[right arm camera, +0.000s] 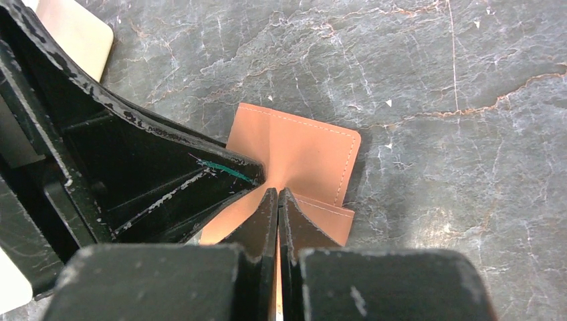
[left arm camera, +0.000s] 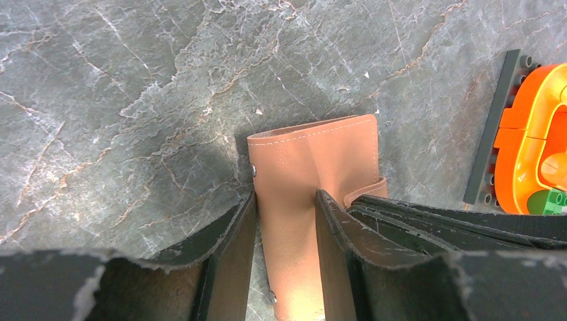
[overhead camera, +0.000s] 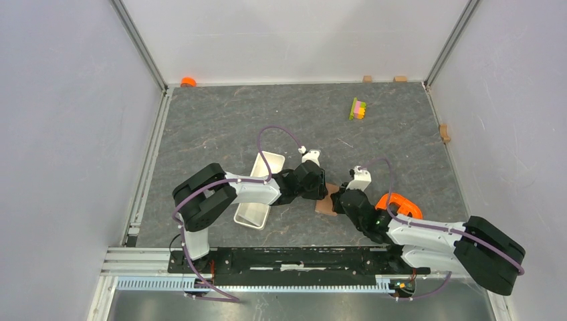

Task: Put the credit cards into the card holder
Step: Close the card holder at the center of the board.

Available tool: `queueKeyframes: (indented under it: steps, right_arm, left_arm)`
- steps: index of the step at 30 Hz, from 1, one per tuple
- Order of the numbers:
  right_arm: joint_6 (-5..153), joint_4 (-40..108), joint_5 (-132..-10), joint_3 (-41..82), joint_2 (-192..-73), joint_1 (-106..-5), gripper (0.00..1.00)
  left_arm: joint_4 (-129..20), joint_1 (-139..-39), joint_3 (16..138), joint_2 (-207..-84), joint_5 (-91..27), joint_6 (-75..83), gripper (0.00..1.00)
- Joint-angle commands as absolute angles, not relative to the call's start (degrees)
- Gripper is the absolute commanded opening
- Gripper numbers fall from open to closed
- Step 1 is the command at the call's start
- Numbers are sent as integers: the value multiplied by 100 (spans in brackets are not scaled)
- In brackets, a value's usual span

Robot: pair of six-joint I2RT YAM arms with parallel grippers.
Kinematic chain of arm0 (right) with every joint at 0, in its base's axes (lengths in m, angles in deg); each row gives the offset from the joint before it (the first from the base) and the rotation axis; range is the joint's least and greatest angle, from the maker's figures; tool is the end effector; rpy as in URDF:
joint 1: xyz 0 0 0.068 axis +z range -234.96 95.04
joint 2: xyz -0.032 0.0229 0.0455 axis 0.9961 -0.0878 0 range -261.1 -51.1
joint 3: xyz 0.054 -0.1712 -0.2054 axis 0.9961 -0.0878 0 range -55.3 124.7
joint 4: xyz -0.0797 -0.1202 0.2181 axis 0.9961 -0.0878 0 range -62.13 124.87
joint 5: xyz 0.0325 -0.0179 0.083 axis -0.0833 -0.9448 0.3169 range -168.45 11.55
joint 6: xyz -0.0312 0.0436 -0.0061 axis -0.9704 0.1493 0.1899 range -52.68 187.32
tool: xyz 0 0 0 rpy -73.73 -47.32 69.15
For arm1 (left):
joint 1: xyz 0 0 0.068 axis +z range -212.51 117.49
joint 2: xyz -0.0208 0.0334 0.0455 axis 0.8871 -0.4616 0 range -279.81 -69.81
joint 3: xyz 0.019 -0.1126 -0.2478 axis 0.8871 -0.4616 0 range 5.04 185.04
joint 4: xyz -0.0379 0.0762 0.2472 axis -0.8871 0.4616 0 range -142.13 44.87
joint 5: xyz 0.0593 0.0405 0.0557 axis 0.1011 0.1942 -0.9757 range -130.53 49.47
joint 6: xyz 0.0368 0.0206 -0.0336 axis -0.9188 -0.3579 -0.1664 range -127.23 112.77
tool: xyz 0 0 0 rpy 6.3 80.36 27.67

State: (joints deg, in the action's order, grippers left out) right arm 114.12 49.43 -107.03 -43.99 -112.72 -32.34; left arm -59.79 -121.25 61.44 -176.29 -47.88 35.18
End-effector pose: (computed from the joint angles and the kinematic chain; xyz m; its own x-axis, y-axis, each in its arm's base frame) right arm 0.1244 0.1348 0.1340 -0.5797 0.2957 -0.7593 -0.0576 0.9146 0.4002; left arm 0.2004 -0.3215 0.1436 -0.7971 0.0241 -0.6033 0.3537 0.8284 -0.4342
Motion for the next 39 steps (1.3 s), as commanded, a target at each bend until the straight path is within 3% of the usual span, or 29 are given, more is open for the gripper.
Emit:
queueKeyframes:
  steps: [1,19,26,34,36,39]
  right_arm:
    - [11838,4069,-10605,-4799,-11532,-2945,0]
    - [12764,3847,-10891,-5075,-12357,-2389,0]
    - [12275,3063,-11337,-4488,-11606,-2378,0]
    - [10756,2097,-11699,-3217,-10352,-2593,68]
    - [10388,1952,-11569,-2995,-10220,-2881,79]
    - [9650,2062,-10942,-2863,-10091,-3660,90]
  left_arm:
    - [-5371,-12147,5918,-17968,-4802,3505,45]
    - [-5330,-12147,5944,-17956,-4841,3496,45]
    - [-4900,-12105,6228,-17630,-4820,3269,53]
    - [-4097,-11559,6884,-16614,-4486,2854,90]
    - [-3890,-11350,6994,-16297,-4471,2729,100]
    - [-3568,-10853,6998,-15827,-4422,2645,100]
